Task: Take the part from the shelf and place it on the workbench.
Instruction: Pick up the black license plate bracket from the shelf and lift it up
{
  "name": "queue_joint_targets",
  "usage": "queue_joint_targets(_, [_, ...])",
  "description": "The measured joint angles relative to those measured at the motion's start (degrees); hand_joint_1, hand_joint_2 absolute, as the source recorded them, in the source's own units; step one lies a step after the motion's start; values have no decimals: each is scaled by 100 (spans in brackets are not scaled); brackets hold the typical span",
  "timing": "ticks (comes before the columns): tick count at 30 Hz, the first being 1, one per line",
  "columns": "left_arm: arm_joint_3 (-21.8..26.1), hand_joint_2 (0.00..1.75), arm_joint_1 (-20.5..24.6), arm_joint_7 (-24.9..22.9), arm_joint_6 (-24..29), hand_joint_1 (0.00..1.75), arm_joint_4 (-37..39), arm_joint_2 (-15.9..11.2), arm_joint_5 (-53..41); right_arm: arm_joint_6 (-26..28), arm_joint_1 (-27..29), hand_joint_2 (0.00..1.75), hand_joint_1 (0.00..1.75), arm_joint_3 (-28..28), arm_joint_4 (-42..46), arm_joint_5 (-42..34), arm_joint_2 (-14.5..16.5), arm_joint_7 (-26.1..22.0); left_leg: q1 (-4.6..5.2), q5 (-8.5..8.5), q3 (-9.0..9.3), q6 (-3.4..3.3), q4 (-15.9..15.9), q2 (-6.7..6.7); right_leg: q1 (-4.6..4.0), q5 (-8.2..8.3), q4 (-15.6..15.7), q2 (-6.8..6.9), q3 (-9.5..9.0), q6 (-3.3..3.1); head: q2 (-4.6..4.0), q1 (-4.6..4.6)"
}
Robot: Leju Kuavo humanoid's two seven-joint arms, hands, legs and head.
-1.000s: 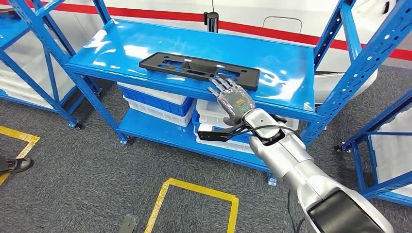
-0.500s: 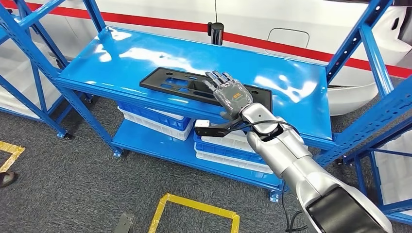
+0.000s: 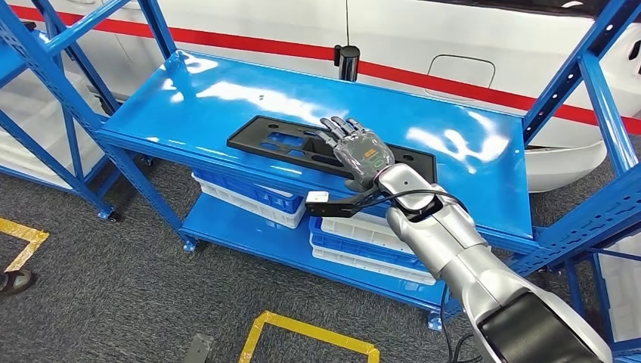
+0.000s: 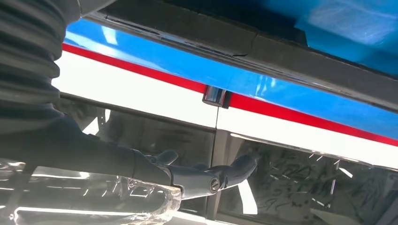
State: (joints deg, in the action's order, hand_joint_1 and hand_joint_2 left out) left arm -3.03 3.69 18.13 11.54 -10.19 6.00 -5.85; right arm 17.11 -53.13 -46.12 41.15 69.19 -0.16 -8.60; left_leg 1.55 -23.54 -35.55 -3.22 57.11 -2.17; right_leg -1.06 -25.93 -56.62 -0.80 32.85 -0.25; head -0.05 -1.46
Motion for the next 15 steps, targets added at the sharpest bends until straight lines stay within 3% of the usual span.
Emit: queue_joint_targets(15, [85, 0, 5, 0, -8, 0, -2, -1, 1, -63, -7, 175, 0, -59, -325, 125, 133, 205, -7, -5, 2, 7, -3, 1, -4, -6, 0, -2, 0, -9, 0, 2])
